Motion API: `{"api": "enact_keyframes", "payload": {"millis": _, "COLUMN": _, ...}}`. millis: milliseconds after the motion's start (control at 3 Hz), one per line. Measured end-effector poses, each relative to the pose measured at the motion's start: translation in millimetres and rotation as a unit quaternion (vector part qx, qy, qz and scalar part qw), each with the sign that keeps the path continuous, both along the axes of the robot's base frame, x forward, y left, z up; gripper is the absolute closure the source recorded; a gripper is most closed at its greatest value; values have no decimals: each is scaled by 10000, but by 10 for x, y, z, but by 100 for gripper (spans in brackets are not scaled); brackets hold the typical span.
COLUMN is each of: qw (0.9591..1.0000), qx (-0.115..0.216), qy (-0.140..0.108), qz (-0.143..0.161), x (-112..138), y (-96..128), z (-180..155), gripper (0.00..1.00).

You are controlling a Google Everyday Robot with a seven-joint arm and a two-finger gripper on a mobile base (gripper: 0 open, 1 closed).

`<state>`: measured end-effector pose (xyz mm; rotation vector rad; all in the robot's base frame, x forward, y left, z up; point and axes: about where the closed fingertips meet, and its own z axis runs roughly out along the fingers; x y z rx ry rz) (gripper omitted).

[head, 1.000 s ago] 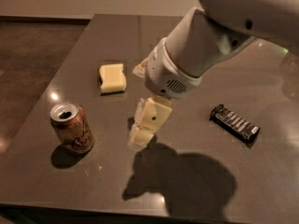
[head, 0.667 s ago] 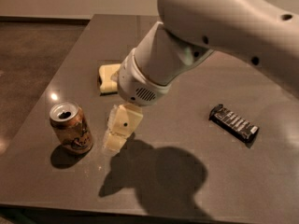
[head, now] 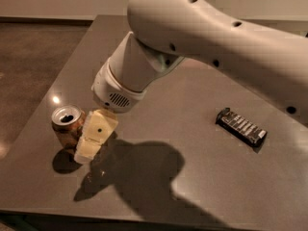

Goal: Knock orange can over

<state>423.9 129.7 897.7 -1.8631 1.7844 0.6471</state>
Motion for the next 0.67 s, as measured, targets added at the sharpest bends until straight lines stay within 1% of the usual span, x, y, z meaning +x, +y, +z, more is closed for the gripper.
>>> {"api": "enact_keyframes", "payload": {"millis": 333, "qw": 9998, "qx": 45, "qy": 169, "qz": 35, "x": 2, "y": 105, "z": -43, "gripper": 0}}
{"api": "enact_keyframes", "payload": {"millis": 667, "qw": 9996, "qx": 88, "qy": 265, "qz": 49, "x": 17, "y": 147, "z": -54, "gripper": 0}}
